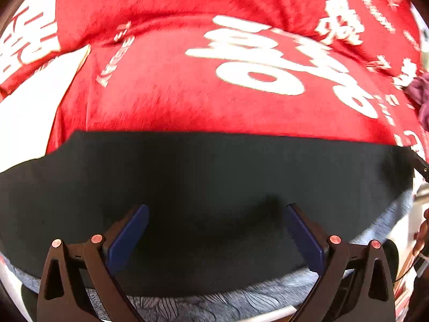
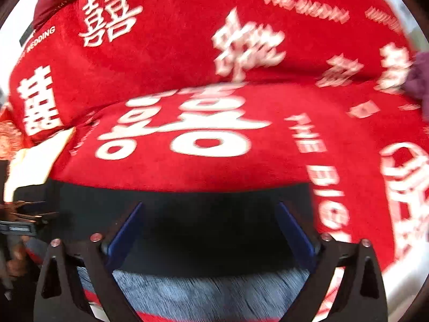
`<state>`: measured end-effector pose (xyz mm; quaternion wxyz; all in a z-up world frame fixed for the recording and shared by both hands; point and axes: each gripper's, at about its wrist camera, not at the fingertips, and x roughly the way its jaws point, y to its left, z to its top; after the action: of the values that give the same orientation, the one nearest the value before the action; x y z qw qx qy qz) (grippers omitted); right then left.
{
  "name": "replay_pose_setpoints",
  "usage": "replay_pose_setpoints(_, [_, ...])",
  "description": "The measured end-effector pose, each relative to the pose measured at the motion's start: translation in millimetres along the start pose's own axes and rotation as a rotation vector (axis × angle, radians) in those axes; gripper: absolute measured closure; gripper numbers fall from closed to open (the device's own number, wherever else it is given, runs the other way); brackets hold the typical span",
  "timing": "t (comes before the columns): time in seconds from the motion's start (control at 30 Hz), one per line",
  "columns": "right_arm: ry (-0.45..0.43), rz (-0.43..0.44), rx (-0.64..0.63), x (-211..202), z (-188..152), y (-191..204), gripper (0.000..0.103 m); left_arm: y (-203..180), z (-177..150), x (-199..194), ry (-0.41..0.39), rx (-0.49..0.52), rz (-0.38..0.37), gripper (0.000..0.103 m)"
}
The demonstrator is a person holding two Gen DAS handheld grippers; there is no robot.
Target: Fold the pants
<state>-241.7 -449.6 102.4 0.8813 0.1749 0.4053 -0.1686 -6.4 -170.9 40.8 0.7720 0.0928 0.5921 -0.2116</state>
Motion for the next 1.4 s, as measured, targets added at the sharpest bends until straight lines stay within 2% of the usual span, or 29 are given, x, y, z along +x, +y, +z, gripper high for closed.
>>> replay_pose_setpoints(0.03, [0.074, 0.0, 0.039, 23.9, 6.1, -16.0, 0.004, 5.3, -1.5, 5.9, 0.016, -0.018, 0.006, 0.002])
replay_pose_setpoints(0.07, [0.114, -0.012, 0.069, 37.1, 5.9, -30.1, 0.008, 6.9, -4.2, 5.8, 0.0, -0.013, 0.007, 0.002])
replay_pose_setpoints(0.1, [0.111, 0.026, 0.091, 38.0, 4.9, -37.8, 0.008, 6.5, -7.2, 3.8, -0.01, 0.005, 0.015, 0.002])
replay_pose_setpoints(0.13, [0.059, 0.076, 0.124, 30.9, 5.1, -45.1, 0.008, 7.8, -10.2, 2.9, -0.01, 0.023, 0.028, 0.002])
replay_pose_setpoints(0.2, [0.066, 0.072, 0.145, 25.0, 2.8, -39.4, 0.008, 14.3, -16.0, -1.6, -0.02, 0.024, 0.038, 0.002])
replay_pose_setpoints(0.23, [0.049, 0.006, 0.137, 14.9, 2.0, -30.6, 0.007, 19.4, -18.4, -5.5, -0.034, 0.009, 0.034, 0.002])
replay_pose_setpoints(0.27, [0.036, -0.028, 0.11, 7.8, -1.8, -20.3, 0.007, 25.9, -19.7, -7.8, -0.043, -0.004, 0.03, 0.002])
replay_pose_setpoints(0.37, [0.032, -0.038, 0.001, -5.1, -21.9, 11.6, 0.0, 52.8, -25.1, -3.4, -0.025, -0.053, 0.043, 0.001])
replay_pose_setpoints(0.4, [0.065, -0.051, -0.025, 2.5, -30.4, 18.8, 0.0, 64.6, -26.2, -2.8, -0.027, -0.077, 0.03, 0.0])
replay_pose_setpoints(0.43, [0.149, -0.07, -0.037, 20.5, -41.6, 24.7, 0.0, 72.3, -26.8, -3.8, -0.026, -0.093, 0.03, 0.0])
replay_pose_setpoints(0.47, [0.206, -0.092, -0.044, 32.7, -52.5, 19.1, 0.0, 83.4, -27.2, -6.8, -0.028, -0.116, 0.051, 0.0])
replay_pose_setpoints(0.53, [0.126, -0.167, -0.128, 31.9, -61.3, 30.9, 0.0, 112.4, -29.5, -20.2, -0.07, -0.149, 0.127, 0.0])
replay_pose_setpoints(0.63, [0.12, -0.152, -0.067, 31.4, -59.3, 26.3, 0.0, 169.0, -36.2, -38.2, -0.127, -0.218, 0.267, 0.0])
replay_pose_setpoints(0.73, [0.128, -0.167, -0.071, 34.9, -55.9, 27.9, 0.0, 237.9, -51.0, -40.3, -0.09, -0.352, 0.341, 0.0])
replay_pose_setpoints(0.77, [0.128, -0.171, -0.071, 35.2, -55.6, 28.3, 0.0, 252.8, -57.6, -40.2, -0.088, -0.377, 0.308, 0.0])
replay_pose_setpoints(0.8, [0.128, -0.17, -0.067, 37.0, -54.5, 28.8, 0.0, 266.4, -63.5, -43.3, -0.098, -0.39, 0.232, 0.0])
replay_pose_setpoints(0.83, [0.127, -0.171, -0.066, 37.3, -53.5, 30.1, 0.0, 269.2, -65.9, -49.3, -0.107, -0.378, 0.227, 0.0])
replay_pose_setpoints(0.97, [0.127, -0.179, -0.063, 35.0, -57.1, 28.4, 0.0, 263.3, -77.9, -71.5, -0.147, -0.36, 0.255, 0.0])
replay_pose_setpoints(1.0, [0.128, -0.181, -0.062, 34.7, -57.7, 28.4, 0.0, 264.4, -85.1, -70.1, -0.128, -0.365, 0.255, 0.0])
replay_pose_setpoints(1.07, [0.127, -0.182, -0.062, 33.8, -58.3, 28.1, 0.0, 271.8, -100.1, -54.5, -0.036, -0.37, 0.282, 0.0])
replay_pose_setpoints(1.13, [0.12, -0.185, -0.06, 33.2, -59.1, 28.3, 0.0, 277.1, -117.8, -51.6, -0.052, -0.383, 0.235, 0.0])
replay_pose_setpoints(1.23, [0.112, -0.189, -0.059, 33.2, -59.2, 28.3, 0.0, 282.5, -126.4, -52.9, -0.053, -0.409, 0.225, 0.0])
replay_pose_setpoints(1.4, [0.103, -0.194, -0.053, 32.3, -59.9, 28.5, 0.0, 280.9, -129.1, -55.4, -0.058, -0.406, 0.252, 0.0])
